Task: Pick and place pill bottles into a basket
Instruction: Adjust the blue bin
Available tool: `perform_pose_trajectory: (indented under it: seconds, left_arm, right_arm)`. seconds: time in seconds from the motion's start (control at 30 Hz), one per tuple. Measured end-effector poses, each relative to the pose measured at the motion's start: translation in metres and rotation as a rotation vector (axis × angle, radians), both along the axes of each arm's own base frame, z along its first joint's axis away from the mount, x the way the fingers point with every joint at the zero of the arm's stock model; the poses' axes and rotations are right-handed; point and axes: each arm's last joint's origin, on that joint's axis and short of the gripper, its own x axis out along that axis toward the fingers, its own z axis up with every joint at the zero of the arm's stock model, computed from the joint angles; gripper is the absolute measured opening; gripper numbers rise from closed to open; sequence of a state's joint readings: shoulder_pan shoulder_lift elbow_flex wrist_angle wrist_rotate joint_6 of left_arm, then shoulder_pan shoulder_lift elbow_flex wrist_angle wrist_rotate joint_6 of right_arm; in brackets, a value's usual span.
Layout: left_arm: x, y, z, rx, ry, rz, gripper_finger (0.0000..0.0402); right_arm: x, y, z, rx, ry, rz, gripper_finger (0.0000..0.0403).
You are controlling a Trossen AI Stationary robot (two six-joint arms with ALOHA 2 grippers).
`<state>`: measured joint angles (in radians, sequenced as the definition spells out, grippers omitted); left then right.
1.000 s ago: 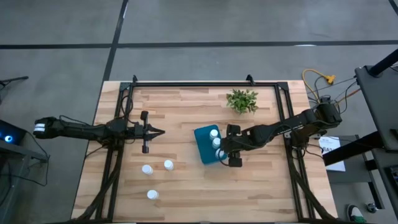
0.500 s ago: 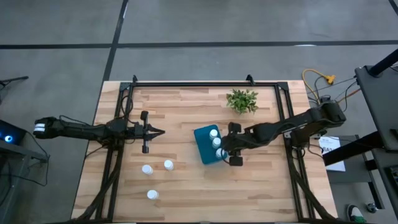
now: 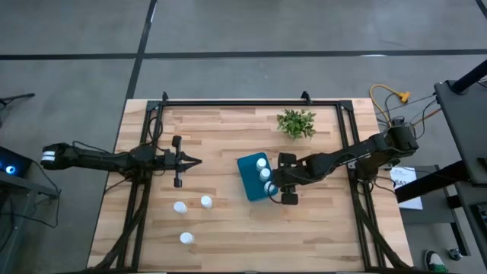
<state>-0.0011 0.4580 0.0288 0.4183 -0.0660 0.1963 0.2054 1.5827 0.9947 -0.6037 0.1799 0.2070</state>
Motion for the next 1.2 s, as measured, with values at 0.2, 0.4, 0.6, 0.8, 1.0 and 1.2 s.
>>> perform_pose_trajectory:
  seconds: [0.2,0.4,0.6,0.8,1.0,1.2]
  left_arm:
    - [0.0000,0.0000,0.0000,0.001,0.000,0.000,0.0000]
    - [0.0000,0.0000,0.0000,0.002,0.000,0.000,0.0000]
    - [0.0000,0.0000,0.0000,0.002,0.000,0.000,0.0000]
    - [0.0000,0.0000,0.0000,0.003,0.000,0.000,0.0000]
    - [0.0000,0.0000,0.0000,0.003,0.000,0.000,0.0000]
    - [0.0000,0.0000,0.0000,0.003,0.000,0.000,0.0000]
  right_arm:
    - [0.0040,0.0009,-0.0003,0.008,-0.038,0.002,0.0138]
    - [0.0069,0.0015,0.0010,0.017,-0.069,0.006,0.0140]
    - [0.0065,0.0014,0.0008,0.017,-0.066,0.006,0.0132]
    - [0.0030,0.0003,0.0000,0.003,-0.033,-0.002,0.0128]
    - [0.0035,0.0004,0.0000,0.005,-0.038,-0.002,0.0130]
    - [0.0095,0.0027,-0.0002,0.042,-0.095,0.034,0.0129]
